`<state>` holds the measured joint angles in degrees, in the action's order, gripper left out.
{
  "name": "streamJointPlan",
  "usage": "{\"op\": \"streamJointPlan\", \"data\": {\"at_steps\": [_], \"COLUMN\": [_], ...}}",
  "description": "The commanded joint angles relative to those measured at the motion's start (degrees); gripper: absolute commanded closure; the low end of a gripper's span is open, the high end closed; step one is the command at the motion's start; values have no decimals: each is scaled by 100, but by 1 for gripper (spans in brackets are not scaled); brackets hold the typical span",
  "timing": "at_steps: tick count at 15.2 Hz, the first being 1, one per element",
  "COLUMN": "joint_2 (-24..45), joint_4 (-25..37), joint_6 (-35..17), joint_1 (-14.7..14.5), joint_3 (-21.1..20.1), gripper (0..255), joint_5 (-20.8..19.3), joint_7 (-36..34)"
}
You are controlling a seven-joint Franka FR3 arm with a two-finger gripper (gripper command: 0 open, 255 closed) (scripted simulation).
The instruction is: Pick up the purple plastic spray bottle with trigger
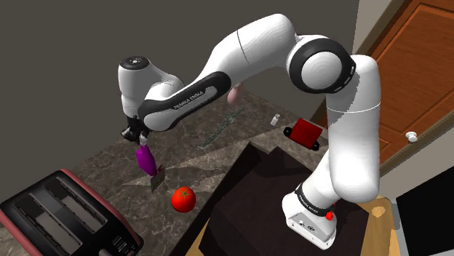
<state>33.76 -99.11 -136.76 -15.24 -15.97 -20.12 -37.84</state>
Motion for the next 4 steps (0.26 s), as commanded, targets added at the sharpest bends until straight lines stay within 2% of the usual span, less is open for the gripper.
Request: {"op": "streamJointPlan", "data": {"at_steps": [1,4], "joint_2": [-89,-143], "joint_4": [16,24], "joint_6": [102,163], "joint_1": [24,34], "joint_3": [-30,-47], "gripper": [255,255], "joint_5": [44,69], "joint_7": [41,62]}}
